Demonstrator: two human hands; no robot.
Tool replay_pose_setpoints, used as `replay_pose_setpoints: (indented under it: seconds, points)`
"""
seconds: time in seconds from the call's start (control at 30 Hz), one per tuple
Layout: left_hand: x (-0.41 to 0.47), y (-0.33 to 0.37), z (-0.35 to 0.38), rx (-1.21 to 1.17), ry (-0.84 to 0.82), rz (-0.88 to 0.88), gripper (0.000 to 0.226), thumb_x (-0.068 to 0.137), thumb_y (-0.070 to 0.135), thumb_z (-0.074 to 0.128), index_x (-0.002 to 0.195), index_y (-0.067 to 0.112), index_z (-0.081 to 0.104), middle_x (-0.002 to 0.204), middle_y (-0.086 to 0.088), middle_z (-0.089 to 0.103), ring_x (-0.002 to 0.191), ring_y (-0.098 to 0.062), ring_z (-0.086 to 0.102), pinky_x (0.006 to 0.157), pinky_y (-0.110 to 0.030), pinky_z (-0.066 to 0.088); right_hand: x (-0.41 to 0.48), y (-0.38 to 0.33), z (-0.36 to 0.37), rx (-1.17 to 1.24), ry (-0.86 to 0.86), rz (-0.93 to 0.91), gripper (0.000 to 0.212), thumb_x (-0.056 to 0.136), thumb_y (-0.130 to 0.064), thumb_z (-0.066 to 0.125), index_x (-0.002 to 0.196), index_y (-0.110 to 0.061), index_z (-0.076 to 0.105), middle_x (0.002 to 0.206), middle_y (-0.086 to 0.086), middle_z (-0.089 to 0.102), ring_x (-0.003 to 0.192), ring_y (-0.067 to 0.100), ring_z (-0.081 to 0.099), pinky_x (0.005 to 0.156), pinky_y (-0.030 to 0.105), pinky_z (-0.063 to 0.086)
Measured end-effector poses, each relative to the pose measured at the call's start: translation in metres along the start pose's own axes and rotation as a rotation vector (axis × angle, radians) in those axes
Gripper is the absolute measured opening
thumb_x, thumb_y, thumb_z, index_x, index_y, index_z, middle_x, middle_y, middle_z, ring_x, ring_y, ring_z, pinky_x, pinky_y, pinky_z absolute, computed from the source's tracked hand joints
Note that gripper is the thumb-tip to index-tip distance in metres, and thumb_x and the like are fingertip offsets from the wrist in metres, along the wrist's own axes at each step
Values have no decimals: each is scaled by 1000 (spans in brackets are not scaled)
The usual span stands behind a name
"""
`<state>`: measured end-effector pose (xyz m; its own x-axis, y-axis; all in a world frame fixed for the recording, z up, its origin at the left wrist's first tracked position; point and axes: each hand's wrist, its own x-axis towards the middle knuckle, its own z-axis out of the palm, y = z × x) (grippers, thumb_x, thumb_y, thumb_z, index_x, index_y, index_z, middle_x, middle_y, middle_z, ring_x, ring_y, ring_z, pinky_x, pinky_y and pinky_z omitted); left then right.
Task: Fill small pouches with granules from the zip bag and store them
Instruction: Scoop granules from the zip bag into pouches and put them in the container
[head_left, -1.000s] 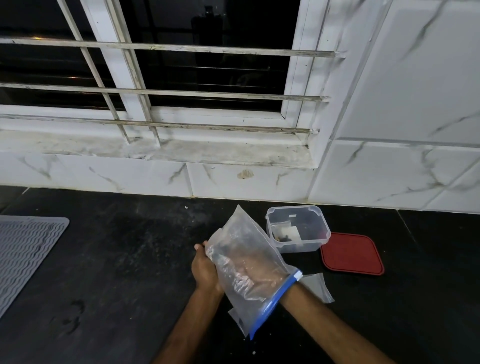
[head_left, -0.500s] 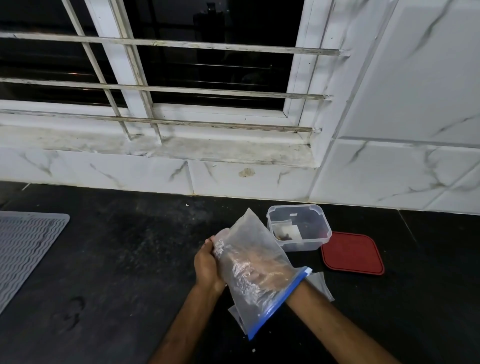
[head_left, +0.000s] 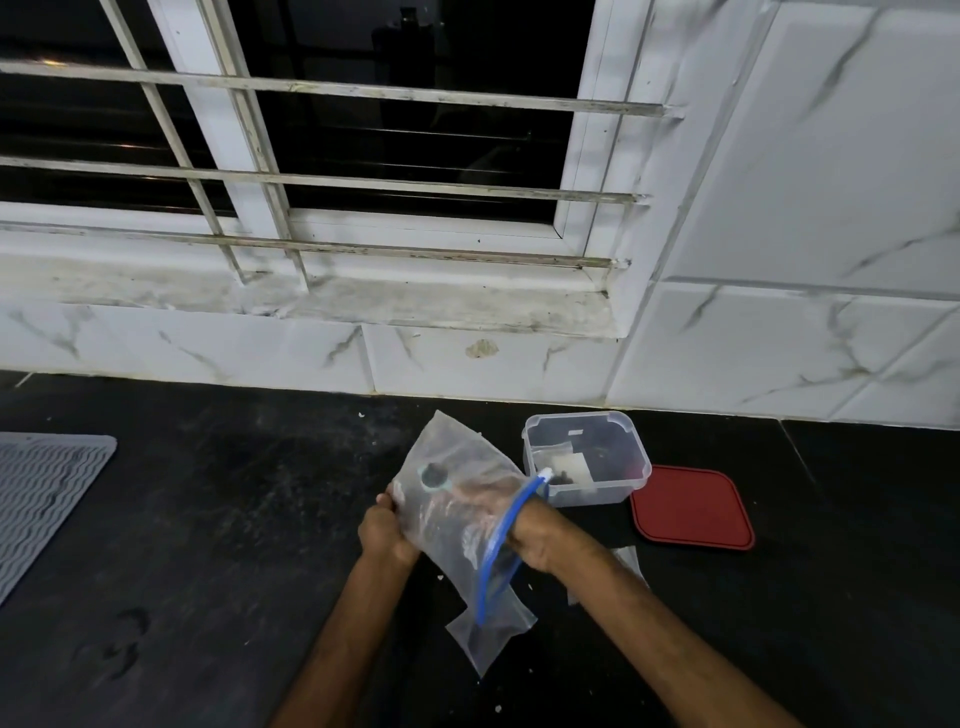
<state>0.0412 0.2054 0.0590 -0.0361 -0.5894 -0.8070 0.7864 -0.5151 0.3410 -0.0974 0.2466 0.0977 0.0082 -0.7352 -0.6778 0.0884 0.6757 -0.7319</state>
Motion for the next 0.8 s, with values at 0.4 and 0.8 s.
replay_pose_setpoints:
  seconds: [0.4, 0.8]
  points:
    - [69, 20, -16, 48, 42, 70, 43, 103, 37, 40, 132, 7, 51, 132, -17, 54, 125, -36, 52, 107, -55, 40, -9, 1, -15, -142, -37, -137, 16, 95, -20, 53, 94, -12, 68, 58, -2, 49, 49, 5, 37, 48, 19, 32]
    - [27, 6, -19, 1028, -58, 799, 79, 86, 44, 67, 150, 23, 26, 160, -5, 15, 146, -25, 21, 117, -47, 27, 5, 24, -14, -195, 62, -70, 21, 96, -27, 54, 105, -15, 68, 66, -2, 56, 51, 5, 44, 48, 17, 40]
